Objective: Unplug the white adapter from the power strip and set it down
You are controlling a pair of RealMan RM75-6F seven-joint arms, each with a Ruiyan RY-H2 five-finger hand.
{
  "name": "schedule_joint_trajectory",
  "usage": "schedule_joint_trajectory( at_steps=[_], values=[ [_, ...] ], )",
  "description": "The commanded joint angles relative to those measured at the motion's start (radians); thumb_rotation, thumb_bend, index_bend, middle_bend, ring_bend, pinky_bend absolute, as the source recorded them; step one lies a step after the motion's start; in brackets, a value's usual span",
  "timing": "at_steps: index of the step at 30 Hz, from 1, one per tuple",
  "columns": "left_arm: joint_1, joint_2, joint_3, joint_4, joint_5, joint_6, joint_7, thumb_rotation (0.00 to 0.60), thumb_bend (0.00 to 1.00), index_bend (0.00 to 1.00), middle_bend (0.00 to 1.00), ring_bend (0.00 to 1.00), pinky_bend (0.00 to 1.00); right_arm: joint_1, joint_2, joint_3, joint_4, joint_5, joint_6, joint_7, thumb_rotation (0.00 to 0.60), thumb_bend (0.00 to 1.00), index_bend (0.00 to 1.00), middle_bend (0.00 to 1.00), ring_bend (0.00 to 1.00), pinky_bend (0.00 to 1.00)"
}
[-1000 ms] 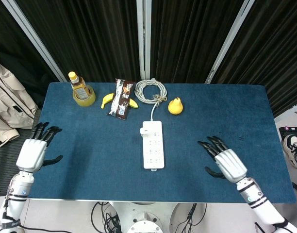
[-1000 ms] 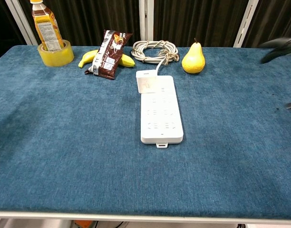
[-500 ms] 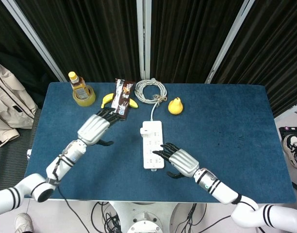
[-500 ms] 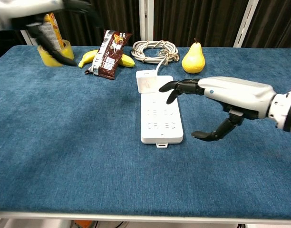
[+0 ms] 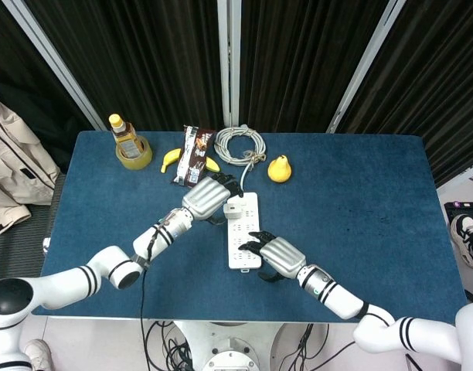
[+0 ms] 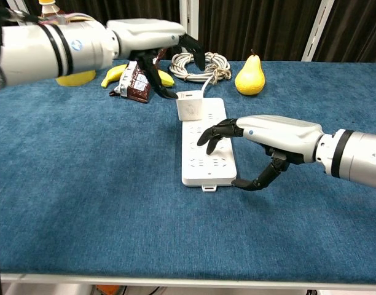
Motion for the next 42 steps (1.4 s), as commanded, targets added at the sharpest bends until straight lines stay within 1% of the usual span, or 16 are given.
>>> schedule_joint_trajectory(
  at_steps=[1,4,9,14,20,24,27,30,33,36,39,42],
  values=[
    [-0.026,-0.041,0.014,0.045,0.002,0.001,-0.037,0.600,0.21,0.32,0.26,0.16,0.24,0.010,-0.012,-0.003,0.003,0.023,-0.015,-0.025,0.600,0.27,0.25,0.28,0.06,0.12],
    [-0.041,-0.069,0.027,0.084,0.020,0.015,-0.081,0.600,0.20,0.34,0.28,0.19,0.29,0.014,-0.019,-0.005,0.005,0.035,-0.018,-0.031,0.600,0.27,0.27,0.30,0.08,0.12],
    [-0.077,-0.106,0.044,0.149,0.037,0.007,-0.123,0.600,0.20,0.34,0.28,0.19,0.30,0.015,-0.030,-0.011,0.014,0.038,-0.003,-0.022,0.600,0.27,0.29,0.32,0.10,0.13],
    [-0.101,-0.126,0.058,0.202,0.024,-0.022,-0.123,0.600,0.20,0.33,0.28,0.19,0.31,0.015,-0.034,-0.021,0.020,0.035,0.008,-0.007,0.600,0.27,0.29,0.32,0.10,0.13],
    [-0.115,-0.135,0.085,0.225,0.022,-0.042,-0.105,0.600,0.20,0.33,0.28,0.19,0.31,0.018,-0.042,-0.031,0.029,0.034,0.011,0.022,0.600,0.27,0.29,0.32,0.10,0.13],
    [-0.124,-0.145,0.099,0.246,0.016,-0.060,-0.091,0.600,0.21,0.34,0.28,0.20,0.37,0.020,-0.045,-0.036,0.034,0.029,0.016,0.035,0.600,0.27,0.29,0.32,0.10,0.13],
    [-0.130,-0.157,0.107,0.266,0.018,-0.060,-0.090,0.600,0.23,0.37,0.32,0.27,0.45,0.022,-0.045,-0.037,0.038,0.029,0.019,0.045,0.600,0.27,0.29,0.32,0.10,0.13],
    [-0.137,-0.171,0.112,0.291,0.026,-0.051,-0.109,0.600,0.28,0.40,0.38,0.36,0.54,0.022,-0.044,-0.040,0.040,0.030,0.022,0.053,0.600,0.27,0.29,0.32,0.10,0.13],
    [-0.143,-0.186,0.120,0.320,0.040,-0.038,-0.133,0.600,0.32,0.46,0.46,0.46,0.64,0.022,-0.043,-0.043,0.041,0.029,0.024,0.062,0.600,0.27,0.29,0.32,0.10,0.13],
    [-0.147,-0.201,0.129,0.350,0.053,-0.025,-0.167,0.600,0.35,0.51,0.54,0.55,0.71,0.023,-0.043,-0.045,0.043,0.030,0.026,0.074,0.600,0.27,0.29,0.32,0.10,0.13],
    [-0.155,-0.214,0.138,0.385,0.064,-0.022,-0.187,0.600,0.38,0.56,0.65,0.66,0.79,0.026,-0.043,-0.047,0.046,0.029,0.024,0.083,0.600,0.27,0.29,0.32,0.10,0.13],
    [-0.158,-0.223,0.146,0.407,0.074,-0.008,-0.210,0.600,0.41,0.60,0.71,0.73,0.85,0.027,-0.043,-0.049,0.047,0.026,0.026,0.092,0.600,0.27,0.29,0.32,0.10,0.13]
  ],
)
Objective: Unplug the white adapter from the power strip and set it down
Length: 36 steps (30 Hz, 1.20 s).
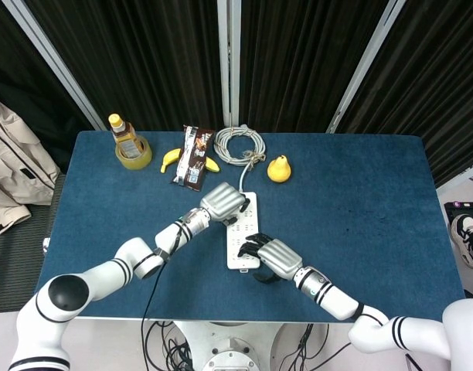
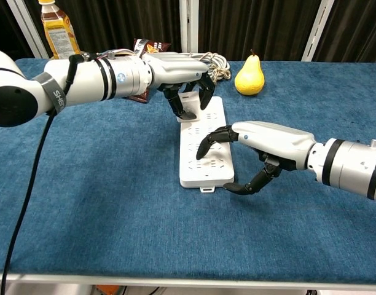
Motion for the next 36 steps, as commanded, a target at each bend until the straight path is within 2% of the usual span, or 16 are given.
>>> schedule_joint_trajectory(
  at_steps=[1,7,14,25,31,36],
  values=[
    [-0.005,-0.011,0.011,0.021,0.012,0.013,-0.028,0.600,0.42,0.62,0.73,0.75,0.87,0.002,0.000,-0.002,0.002,-0.001,0.001,0.007,0.600,0.27,0.29,0.32,0.10,0.13],
    [-0.016,-0.002,0.032,0.008,0.027,0.003,-0.059,0.600,0.45,0.64,0.78,0.79,0.91,0.003,0.001,-0.005,0.006,-0.002,0.003,0.027,0.600,0.27,0.29,0.31,0.10,0.13],
    [-0.021,0.014,0.035,-0.013,0.033,0.023,-0.033,0.600,0.48,0.69,0.83,0.82,0.93,0.002,0.002,-0.008,0.009,0.002,0.006,0.034,0.600,0.27,0.29,0.31,0.10,0.13],
    [-0.033,0.025,0.004,-0.009,-0.010,0.003,-0.013,0.600,0.48,0.72,0.84,0.83,0.94,0.000,0.003,-0.015,0.004,0.003,0.008,0.037,0.600,0.27,0.28,0.31,0.10,0.13],
    [-0.013,0.058,-0.015,-0.064,-0.025,0.047,-0.065,0.600,0.48,0.71,0.84,0.82,0.94,0.000,0.008,-0.015,-0.002,0.003,0.011,0.039,0.600,0.27,0.27,0.31,0.10,0.13],
    [0.026,0.107,-0.032,-0.125,-0.034,0.122,-0.102,0.600,0.48,0.69,0.82,0.80,0.94,0.001,0.010,-0.013,-0.006,-0.006,0.024,0.041,0.600,0.27,0.27,0.30,0.10,0.13]
  ],
)
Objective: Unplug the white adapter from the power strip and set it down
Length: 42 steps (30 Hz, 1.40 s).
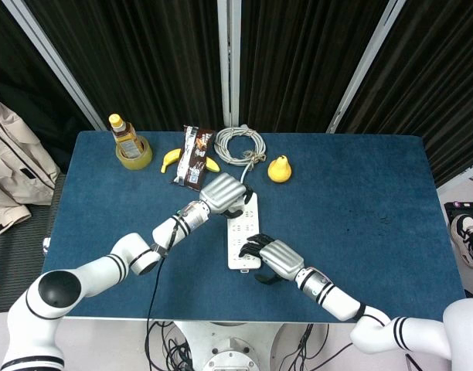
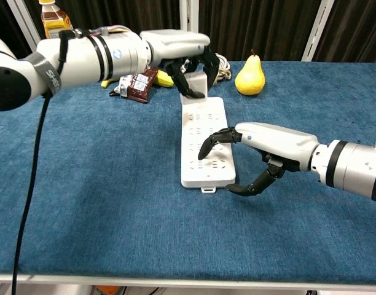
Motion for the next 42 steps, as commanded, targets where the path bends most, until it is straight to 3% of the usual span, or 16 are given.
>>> schedule_joint_trajectory(
  at_steps=[1,5,10,14,16,20,31,38,42],
  values=[
    [0.039,0.039,-0.011,-0.042,-0.009,0.058,-0.016,0.600,0.48,0.69,0.82,0.79,0.94,-0.003,0.003,0.001,-0.005,-0.009,0.016,0.001,0.600,0.27,0.26,0.30,0.10,0.13],
    [0.104,0.068,0.004,-0.068,-0.032,0.106,0.009,0.600,0.48,0.64,0.77,0.73,0.90,-0.023,0.012,-0.001,-0.015,-0.045,0.087,0.005,0.600,0.27,0.25,0.28,0.10,0.13],
    [0.173,0.075,0.034,-0.077,-0.059,0.126,0.050,0.600,0.46,0.53,0.65,0.59,0.69,-0.051,0.050,-0.015,-0.044,-0.085,0.163,-0.004,0.600,0.27,0.22,0.26,0.10,0.13],
    [0.222,0.076,0.052,-0.090,-0.077,0.144,0.092,0.600,0.33,0.41,0.49,0.39,0.47,-0.088,0.103,-0.024,-0.089,-0.107,0.238,-0.029,0.600,0.27,0.21,0.26,0.10,0.13],
    [0.240,0.081,0.053,-0.106,-0.084,0.159,0.119,0.600,0.25,0.32,0.36,0.25,0.34,-0.105,0.130,-0.026,-0.110,-0.116,0.273,-0.043,0.600,0.26,0.21,0.26,0.10,0.13],
    [0.300,0.117,0.049,-0.169,-0.102,0.232,0.191,0.600,0.18,0.20,0.18,0.08,0.19,-0.151,0.207,-0.031,-0.157,-0.118,0.342,-0.084,0.600,0.26,0.17,0.25,0.10,0.13],
    [0.575,0.368,0.060,-0.418,-0.172,0.515,0.261,0.600,0.15,0.19,0.16,0.06,0.15,-0.310,0.400,-0.037,-0.211,-0.043,0.508,-0.130,0.600,0.26,0.13,0.21,0.09,0.13],
    [0.793,0.557,0.122,-0.572,-0.230,0.678,0.345,0.600,0.15,0.19,0.16,0.06,0.14,-0.423,0.475,-0.045,-0.222,-0.021,0.624,-0.109,0.600,0.26,0.12,0.19,0.05,0.12],
    [0.901,0.614,0.166,-0.652,-0.245,0.746,0.360,0.600,0.15,0.19,0.16,0.06,0.11,-0.474,0.484,-0.050,-0.224,-0.018,0.667,-0.112,0.600,0.26,0.11,0.17,0.04,0.11]
  ],
)
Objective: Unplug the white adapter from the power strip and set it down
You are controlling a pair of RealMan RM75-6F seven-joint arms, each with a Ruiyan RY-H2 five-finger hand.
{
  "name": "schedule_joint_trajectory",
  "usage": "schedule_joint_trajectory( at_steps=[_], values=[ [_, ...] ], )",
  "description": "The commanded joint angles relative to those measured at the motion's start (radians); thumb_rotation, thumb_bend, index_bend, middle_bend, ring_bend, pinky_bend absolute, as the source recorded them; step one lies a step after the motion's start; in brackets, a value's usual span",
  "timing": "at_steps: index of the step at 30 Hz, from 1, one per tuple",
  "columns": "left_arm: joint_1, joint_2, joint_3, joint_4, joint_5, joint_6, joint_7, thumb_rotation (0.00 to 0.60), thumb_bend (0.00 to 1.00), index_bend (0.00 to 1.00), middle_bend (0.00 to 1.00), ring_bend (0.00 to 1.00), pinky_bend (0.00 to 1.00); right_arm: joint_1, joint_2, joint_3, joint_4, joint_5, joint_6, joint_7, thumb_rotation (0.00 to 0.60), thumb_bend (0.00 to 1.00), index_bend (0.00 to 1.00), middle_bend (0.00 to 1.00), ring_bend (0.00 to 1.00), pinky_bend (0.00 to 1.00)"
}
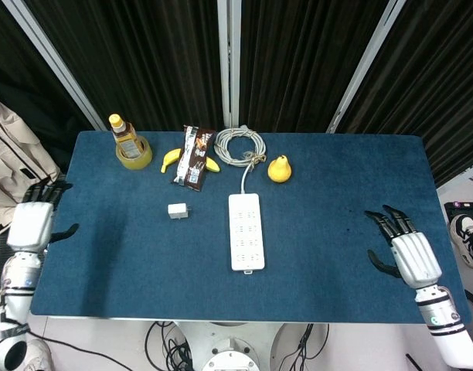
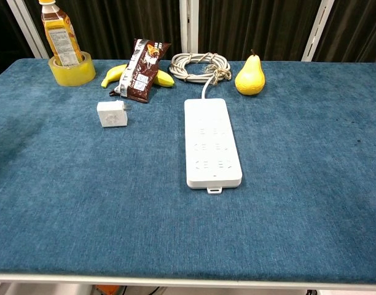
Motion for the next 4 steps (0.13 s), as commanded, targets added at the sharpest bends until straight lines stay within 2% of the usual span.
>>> schedule_joint_trajectory(
  at_steps=[1,4],
  values=[
    [0.115,0.071,0.056,-0.093,-0.027,0.083,0.031,0.600,0.15,0.19,0.16,0.06,0.11,-0.042,0.009,-0.006,-0.003,0.004,0.033,0.002,0.600,0.26,0.11,0.17,0.04,0.11],
    [0.177,0.077,0.079,-0.133,-0.020,0.125,0.033,0.600,0.15,0.19,0.16,0.06,0.11,-0.066,0.002,-0.009,-0.001,-0.002,0.046,0.006,0.600,0.26,0.11,0.17,0.04,0.11]
  ],
)
